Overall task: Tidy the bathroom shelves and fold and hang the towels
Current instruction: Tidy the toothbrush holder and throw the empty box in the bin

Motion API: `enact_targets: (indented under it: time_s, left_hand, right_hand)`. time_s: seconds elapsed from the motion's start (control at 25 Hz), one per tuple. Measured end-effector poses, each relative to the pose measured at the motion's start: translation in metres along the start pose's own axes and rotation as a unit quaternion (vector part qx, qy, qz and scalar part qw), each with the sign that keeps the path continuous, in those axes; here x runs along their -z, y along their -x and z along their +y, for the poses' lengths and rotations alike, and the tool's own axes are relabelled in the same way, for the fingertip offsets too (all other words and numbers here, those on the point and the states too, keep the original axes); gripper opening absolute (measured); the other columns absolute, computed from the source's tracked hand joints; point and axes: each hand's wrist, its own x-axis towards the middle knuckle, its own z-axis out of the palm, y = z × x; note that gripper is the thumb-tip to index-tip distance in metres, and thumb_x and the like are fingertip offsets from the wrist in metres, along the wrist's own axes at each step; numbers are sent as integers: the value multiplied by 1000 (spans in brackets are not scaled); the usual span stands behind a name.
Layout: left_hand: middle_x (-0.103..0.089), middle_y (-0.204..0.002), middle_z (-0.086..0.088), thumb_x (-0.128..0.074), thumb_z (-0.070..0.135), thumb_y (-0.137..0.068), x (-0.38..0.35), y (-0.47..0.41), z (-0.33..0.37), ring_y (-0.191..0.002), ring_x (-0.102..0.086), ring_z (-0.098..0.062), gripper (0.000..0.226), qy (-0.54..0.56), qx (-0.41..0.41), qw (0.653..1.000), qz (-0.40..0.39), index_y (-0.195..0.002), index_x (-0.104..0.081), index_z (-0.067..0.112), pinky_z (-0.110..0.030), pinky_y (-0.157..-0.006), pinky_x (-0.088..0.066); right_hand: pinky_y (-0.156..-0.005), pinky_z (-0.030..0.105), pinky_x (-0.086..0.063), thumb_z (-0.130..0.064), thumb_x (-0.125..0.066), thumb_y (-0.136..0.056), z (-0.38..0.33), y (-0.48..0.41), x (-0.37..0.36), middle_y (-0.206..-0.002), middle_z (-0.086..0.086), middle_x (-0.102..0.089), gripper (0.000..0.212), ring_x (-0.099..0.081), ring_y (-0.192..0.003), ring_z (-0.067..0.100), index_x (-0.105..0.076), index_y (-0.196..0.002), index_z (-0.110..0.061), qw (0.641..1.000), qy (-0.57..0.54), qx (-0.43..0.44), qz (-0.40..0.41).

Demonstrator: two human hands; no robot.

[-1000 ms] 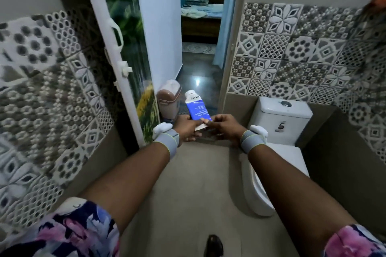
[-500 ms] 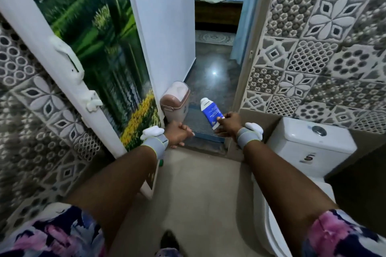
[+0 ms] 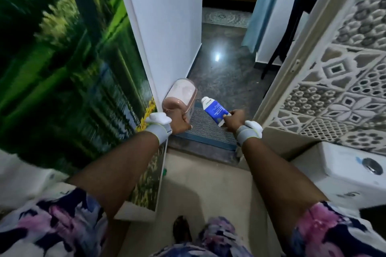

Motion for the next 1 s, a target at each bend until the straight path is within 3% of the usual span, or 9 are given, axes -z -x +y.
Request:
enact_targets:
  time_s: [0.12,0.2,0.32,0.44,0.52,0.56,0.72,0.84,1.0]
  left_hand:
    - [-73,-86,-6,-74,30,-70,17,-55,-3,-82,-67,-24,20,-31,11,999,-22,-75,-70,10,-33,-77,-54]
    - [-72,-86,-9,-73,29,-71,23,-95,-4,-83,-67,-27,24,-29,16,999,-24,-80,-70,6,-35,-78,-55]
    - [-71,-93,-12,-70,26,-75,35,-158,-9,-88,-65,-29,26,-22,58,997,-43,-86,-70,3,-33,-81,-53]
    - [-71,-94,-10,-70,21,-81,49,-217,-16,-87,-64,-23,20,-26,91,995,-45,-91,-71,4,-24,-73,-48]
    - [-67,-85,-3,-71,16,-81,62,-251,-13,-82,-61,-16,14,-17,104,993,-46,-90,-72,6,-6,-57,-39]
    - [-66,-86,-2,-72,17,-80,70,-277,-12,-82,-60,-15,15,-12,116,992,-45,-89,-72,5,-5,-58,-39]
    - [-70,-98,-7,-70,39,-66,76,-355,-22,-89,-65,-25,24,9,181,983,-41,-79,-66,18,-28,-75,-52]
    - [-69,-99,-3,-71,34,-68,71,-389,-32,-92,-63,-21,17,31,201,977,-58,-72,-59,22,-21,-75,-45]
    - [-67,-88,-2,-70,19,-79,59,-417,-63,-84,-60,-17,15,27,220,972,-76,-89,-71,8,-19,-65,-38]
  right_hand:
    - [-30,29,-43,-8,-62,-82,-21,-40,-19,-86,19,-66,4,-60,-58,28,-58,-84,-8,1000,-8,-10,21]
    - [-52,36,-51,-6,-61,-83,-34,-76,-31,-82,9,-57,21,-58,-73,27,-53,-103,-8,1000,-1,-17,25]
    - [-79,34,-49,-6,-62,-81,-53,-151,-55,-90,11,-66,19,-62,-88,29,-64,-100,-4,998,63,-15,-2]
    - [-86,31,-48,-9,-65,-82,-70,-226,-80,-108,16,-70,19,-63,-103,33,-72,-100,-6,988,143,-8,-63]
    - [-89,31,-48,-11,-65,-84,-81,-264,-94,-113,15,-69,19,-63,-107,32,-72,-102,-9,978,178,7,-104]
    - [-89,30,-48,-14,-63,-85,-88,-287,-102,-114,14,-69,19,-63,-106,31,-72,-102,-10,970,206,15,-130]
    - [-93,27,-44,-20,-49,-94,-103,-357,-143,-121,5,-64,27,-60,-112,23,-66,-113,-10,918,295,60,-259]
    - [-94,28,-43,-15,-51,-89,-106,-395,-181,-127,9,-62,31,-58,-116,26,-62,-118,-12,891,326,74,-308]
    - [-94,29,-42,-9,-53,-87,-107,-420,-223,-128,14,-59,36,-55,-119,29,-57,-123,-5,850,361,91,-373]
